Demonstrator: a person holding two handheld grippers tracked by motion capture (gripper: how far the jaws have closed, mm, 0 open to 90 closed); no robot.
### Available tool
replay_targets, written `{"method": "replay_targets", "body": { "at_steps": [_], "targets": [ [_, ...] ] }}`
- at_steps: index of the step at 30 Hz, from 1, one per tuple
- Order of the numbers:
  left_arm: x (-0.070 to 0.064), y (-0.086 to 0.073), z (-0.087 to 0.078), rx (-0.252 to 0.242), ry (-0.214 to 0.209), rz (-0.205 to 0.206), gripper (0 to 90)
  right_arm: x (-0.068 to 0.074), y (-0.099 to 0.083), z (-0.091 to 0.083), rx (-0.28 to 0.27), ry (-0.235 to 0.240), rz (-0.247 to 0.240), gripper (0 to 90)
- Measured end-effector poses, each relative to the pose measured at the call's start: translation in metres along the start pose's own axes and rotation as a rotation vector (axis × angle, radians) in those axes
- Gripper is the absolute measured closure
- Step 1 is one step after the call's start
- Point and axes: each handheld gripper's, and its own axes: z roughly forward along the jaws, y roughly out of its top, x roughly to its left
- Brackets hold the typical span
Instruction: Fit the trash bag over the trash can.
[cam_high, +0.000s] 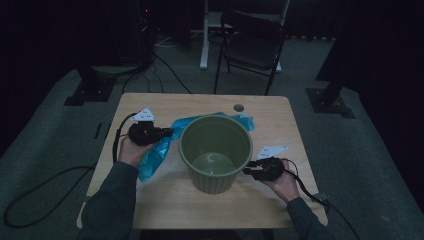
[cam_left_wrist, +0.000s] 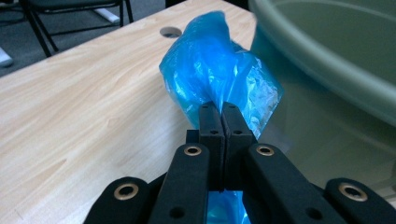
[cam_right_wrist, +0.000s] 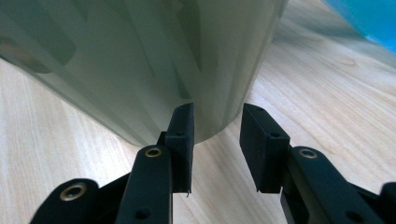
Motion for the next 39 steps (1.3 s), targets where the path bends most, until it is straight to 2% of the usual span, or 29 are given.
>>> {"method": "replay_targets", "body": {
  "at_steps": [3, 5, 10, 16, 20, 25, 35, 39],
  "targets": [
    [-0.001, 0.009, -0.003, -0.011, -0.004, 0.009, 89.3, -0.004, 0.001, -0.001, -0.006, 0.0, 0.006, 67.9],
    [-0.001, 0.009, -0.003, -0.011, -0.004, 0.009, 89.3, -0.005, 0.002, -0.001, -0.007, 0.002, 0.008, 67.9],
    [-0.006, 0.031, -0.006, -0.038, -0.012, 0.036, 89.3, -0.005, 0.004, 0.002, -0.005, -0.003, -0.007, 68.1],
    [-0.009, 0.042, -0.005, -0.054, -0.019, 0.043, 89.4, -0.005, 0.004, 0.002, -0.007, -0.003, -0.01, 68.1],
    [-0.014, 0.053, -0.004, -0.084, -0.037, 0.048, 89.4, -0.005, 0.004, 0.002, -0.008, -0.003, -0.013, 68.1],
    [-0.022, 0.065, 0.001, -0.098, -0.059, 0.058, 89.4, -0.005, 0.004, 0.003, -0.011, 0.0, -0.012, 68.4],
    [-0.036, 0.08, 0.008, -0.111, -0.094, 0.082, 89.4, 0.001, 0.006, 0.006, -0.017, 0.014, -0.025, 68.6],
    [-0.046, 0.09, 0.012, -0.111, -0.107, 0.106, 89.4, 0.002, 0.006, 0.007, -0.022, 0.018, -0.024, 68.7]
  ]
}}
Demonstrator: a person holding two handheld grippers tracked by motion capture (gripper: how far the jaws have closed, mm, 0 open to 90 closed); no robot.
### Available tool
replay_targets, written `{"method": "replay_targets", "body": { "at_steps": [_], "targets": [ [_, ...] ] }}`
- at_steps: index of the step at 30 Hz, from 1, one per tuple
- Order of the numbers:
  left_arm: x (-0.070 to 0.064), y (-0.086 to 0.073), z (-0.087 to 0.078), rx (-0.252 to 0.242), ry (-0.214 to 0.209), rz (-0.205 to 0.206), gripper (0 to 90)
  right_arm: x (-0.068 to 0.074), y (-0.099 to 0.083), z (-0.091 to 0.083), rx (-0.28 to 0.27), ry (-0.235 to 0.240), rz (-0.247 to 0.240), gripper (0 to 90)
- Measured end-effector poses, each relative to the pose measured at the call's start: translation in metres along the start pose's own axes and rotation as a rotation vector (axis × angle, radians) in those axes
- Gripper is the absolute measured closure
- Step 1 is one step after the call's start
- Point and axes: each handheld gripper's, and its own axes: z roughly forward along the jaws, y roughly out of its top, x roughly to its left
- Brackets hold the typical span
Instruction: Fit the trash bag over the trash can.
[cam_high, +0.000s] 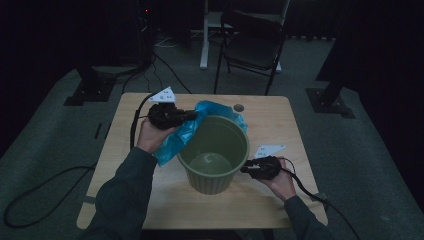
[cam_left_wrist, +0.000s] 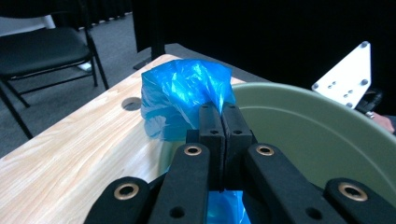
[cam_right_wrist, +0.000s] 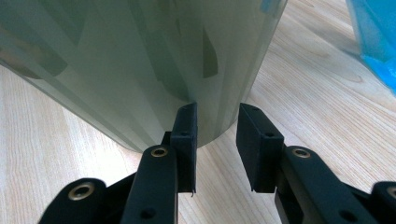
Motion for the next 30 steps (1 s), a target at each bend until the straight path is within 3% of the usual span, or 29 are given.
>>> {"method": "replay_targets", "body": {
  "at_steps": [8, 18, 30],
  "targets": [
    [-0.011, 0.013, 0.016, 0.014, -0.03, 0.027, 89.4, 0.001, 0.0, 0.0, -0.005, 0.004, -0.001, 68.8],
    [-0.026, 0.027, 0.051, 0.042, -0.107, 0.055, 89.4, 0.002, 0.0, 0.0, -0.006, 0.006, -0.004, 68.9],
    [-0.032, 0.038, 0.074, 0.028, -0.16, 0.039, 89.4, 0.003, -0.001, 0.0, -0.004, 0.007, -0.012, 68.9]
  ]
}}
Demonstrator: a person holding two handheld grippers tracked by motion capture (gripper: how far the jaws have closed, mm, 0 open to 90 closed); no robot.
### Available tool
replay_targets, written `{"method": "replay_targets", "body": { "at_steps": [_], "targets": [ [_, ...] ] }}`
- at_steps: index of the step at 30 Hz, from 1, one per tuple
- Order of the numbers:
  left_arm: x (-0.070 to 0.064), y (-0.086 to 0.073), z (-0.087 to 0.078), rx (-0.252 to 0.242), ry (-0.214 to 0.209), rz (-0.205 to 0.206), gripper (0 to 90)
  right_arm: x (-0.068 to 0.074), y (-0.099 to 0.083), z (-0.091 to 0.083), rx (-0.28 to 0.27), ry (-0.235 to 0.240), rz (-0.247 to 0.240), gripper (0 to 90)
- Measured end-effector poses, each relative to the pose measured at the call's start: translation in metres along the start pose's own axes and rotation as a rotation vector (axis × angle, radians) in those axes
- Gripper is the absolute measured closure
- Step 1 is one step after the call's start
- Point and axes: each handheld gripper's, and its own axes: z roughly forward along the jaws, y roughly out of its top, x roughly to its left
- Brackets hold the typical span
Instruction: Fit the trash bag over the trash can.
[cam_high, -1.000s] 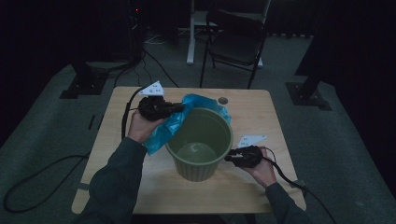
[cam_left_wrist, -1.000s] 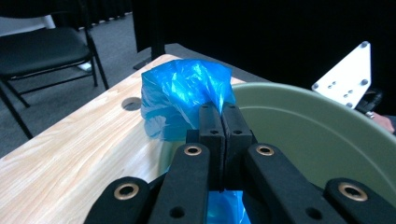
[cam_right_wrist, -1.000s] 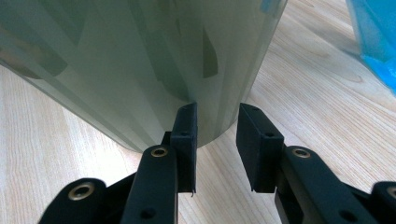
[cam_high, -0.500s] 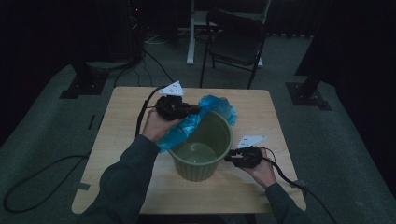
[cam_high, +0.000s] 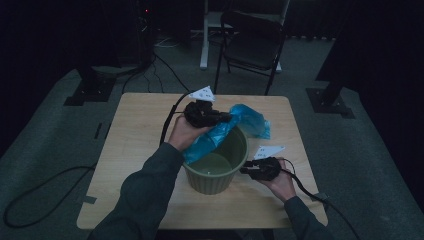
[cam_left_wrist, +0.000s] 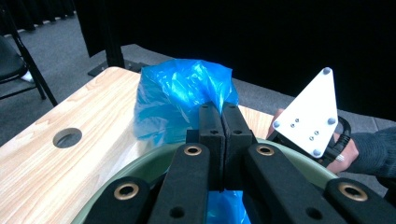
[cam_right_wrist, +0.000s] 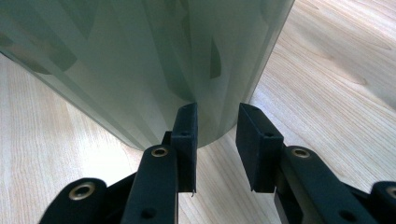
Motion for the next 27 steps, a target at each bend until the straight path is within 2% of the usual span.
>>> {"method": "replay_targets", "body": {
  "at_steps": [2, 6, 9, 11, 14, 18, 27],
  "targets": [
    [-0.001, 0.0, 0.001, 0.001, -0.003, -0.001, 89.4, 0.0, 0.0, 0.0, 0.001, 0.0, 0.0, 68.9],
    [-0.003, 0.0, 0.005, -0.003, -0.035, -0.005, 89.4, 0.0, 0.0, 0.0, 0.003, 0.001, -0.004, 68.8],
    [-0.005, -0.004, 0.002, 0.006, -0.039, -0.003, 89.3, 0.001, 0.0, -0.001, 0.001, -0.002, -0.008, 68.8],
    [-0.007, -0.009, -0.003, 0.0, -0.043, -0.005, 89.2, 0.001, 0.0, -0.003, -0.004, -0.006, -0.006, 68.7],
    [-0.009, -0.012, -0.011, 0.005, -0.025, 0.005, 89.1, 0.0, 0.0, -0.005, -0.011, -0.011, -0.007, 68.6],
    [-0.013, -0.02, -0.03, 0.01, 0.003, 0.016, 89.0, -0.001, 0.0, -0.01, -0.023, -0.026, -0.01, 68.3],
    [-0.006, -0.043, -0.052, -0.007, 0.015, -0.045, 88.8, -0.005, 0.003, -0.027, -0.082, -0.063, 0.009, 68.1]
  ]
}}
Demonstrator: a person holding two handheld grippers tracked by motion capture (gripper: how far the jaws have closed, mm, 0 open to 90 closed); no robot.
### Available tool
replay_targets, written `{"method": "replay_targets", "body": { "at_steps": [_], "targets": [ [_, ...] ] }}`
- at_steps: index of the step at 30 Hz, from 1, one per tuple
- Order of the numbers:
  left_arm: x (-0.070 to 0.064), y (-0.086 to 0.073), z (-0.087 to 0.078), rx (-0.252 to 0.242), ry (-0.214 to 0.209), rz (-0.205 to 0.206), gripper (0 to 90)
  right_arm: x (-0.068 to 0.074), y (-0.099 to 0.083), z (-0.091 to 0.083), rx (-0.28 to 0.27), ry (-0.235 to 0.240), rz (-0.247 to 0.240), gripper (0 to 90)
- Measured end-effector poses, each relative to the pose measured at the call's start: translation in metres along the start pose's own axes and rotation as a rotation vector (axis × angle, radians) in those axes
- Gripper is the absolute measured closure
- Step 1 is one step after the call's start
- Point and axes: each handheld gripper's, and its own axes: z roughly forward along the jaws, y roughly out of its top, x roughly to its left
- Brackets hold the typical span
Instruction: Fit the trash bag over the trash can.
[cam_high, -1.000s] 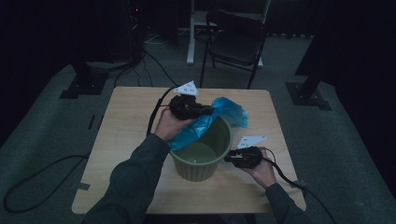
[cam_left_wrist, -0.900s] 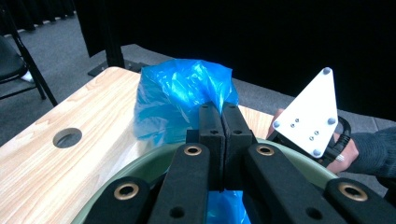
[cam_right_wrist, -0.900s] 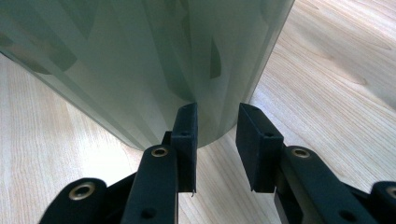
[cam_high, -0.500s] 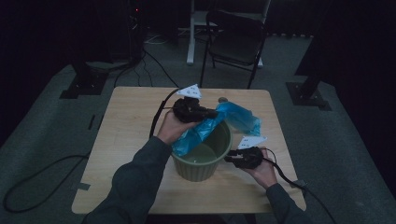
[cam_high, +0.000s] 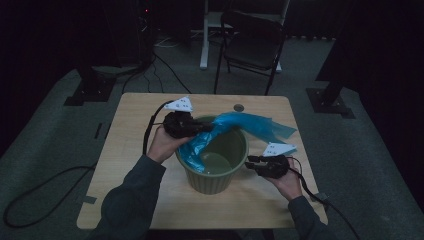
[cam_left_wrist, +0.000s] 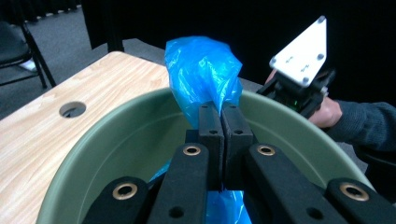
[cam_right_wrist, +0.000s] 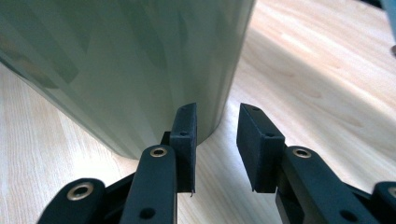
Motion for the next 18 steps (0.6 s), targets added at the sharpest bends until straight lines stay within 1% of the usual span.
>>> {"method": "replay_targets", "body": {
  "at_steps": [5, 9, 11, 13, 16, 18],
  "targets": [
    [0.0, -0.009, -0.01, 0.01, 0.014, 0.0, 88.8, -0.005, 0.003, -0.016, -0.042, -0.028, 0.014, 67.8],
    [0.0, -0.015, -0.015, 0.027, 0.022, 0.0, 88.8, -0.01, 0.008, -0.03, -0.086, -0.067, 0.022, 65.5],
    [0.001, -0.018, -0.017, 0.039, 0.026, 0.001, 88.8, -0.014, 0.012, -0.038, -0.113, -0.086, 0.027, 63.4],
    [0.001, -0.021, -0.018, 0.041, 0.029, 0.001, 88.8, -0.018, 0.018, -0.049, -0.152, -0.111, 0.037, 60.7],
    [0.002, -0.024, -0.021, 0.042, 0.033, -0.001, 88.8, -0.025, 0.028, -0.059, -0.196, -0.142, 0.049, 57.6],
    [0.003, -0.026, -0.022, 0.039, 0.033, -0.005, 88.8, -0.027, 0.03, -0.061, -0.204, -0.15, 0.051, 56.5]
  ]
}}
